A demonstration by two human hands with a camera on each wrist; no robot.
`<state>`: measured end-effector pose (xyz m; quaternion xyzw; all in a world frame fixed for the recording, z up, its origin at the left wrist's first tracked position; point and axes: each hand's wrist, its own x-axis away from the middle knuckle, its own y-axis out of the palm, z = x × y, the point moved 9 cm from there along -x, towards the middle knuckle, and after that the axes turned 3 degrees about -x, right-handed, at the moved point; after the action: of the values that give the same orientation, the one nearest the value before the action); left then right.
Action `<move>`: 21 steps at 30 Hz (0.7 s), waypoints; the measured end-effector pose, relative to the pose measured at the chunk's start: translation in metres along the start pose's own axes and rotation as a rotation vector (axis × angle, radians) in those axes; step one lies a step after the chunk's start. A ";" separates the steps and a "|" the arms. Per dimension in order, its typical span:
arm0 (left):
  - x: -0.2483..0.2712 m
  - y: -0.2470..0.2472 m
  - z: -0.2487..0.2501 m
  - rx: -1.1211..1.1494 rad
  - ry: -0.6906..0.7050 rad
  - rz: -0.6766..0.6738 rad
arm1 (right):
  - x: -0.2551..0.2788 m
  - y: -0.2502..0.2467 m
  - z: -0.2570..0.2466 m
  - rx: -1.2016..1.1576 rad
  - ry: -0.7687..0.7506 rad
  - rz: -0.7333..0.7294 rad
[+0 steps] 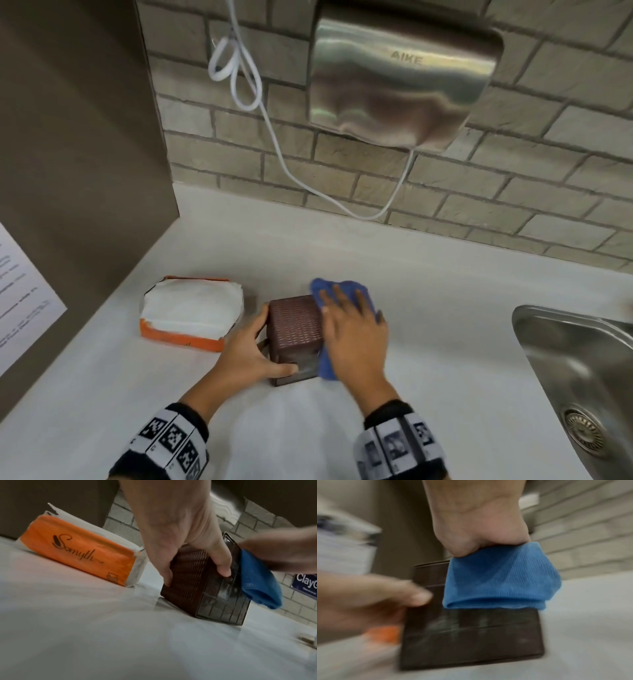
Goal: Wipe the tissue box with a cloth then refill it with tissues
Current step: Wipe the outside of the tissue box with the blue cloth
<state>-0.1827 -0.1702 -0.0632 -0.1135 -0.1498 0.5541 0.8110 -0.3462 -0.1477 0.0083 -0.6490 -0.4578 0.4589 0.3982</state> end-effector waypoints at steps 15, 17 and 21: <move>0.026 -0.018 0.005 0.493 0.007 0.001 | 0.070 0.003 0.114 -1.800 0.753 -0.213; 0.029 -0.016 0.013 0.571 0.012 -0.030 | 0.080 0.008 0.088 -1.840 0.693 -0.337; 0.036 -0.004 0.026 0.608 0.017 -0.123 | 0.069 0.016 0.041 -1.866 0.495 -0.494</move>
<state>-0.1771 -0.1379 -0.0335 0.1393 0.0230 0.5223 0.8410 -0.3711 -0.0817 -0.0330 -0.6660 -0.6616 -0.3289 -0.1030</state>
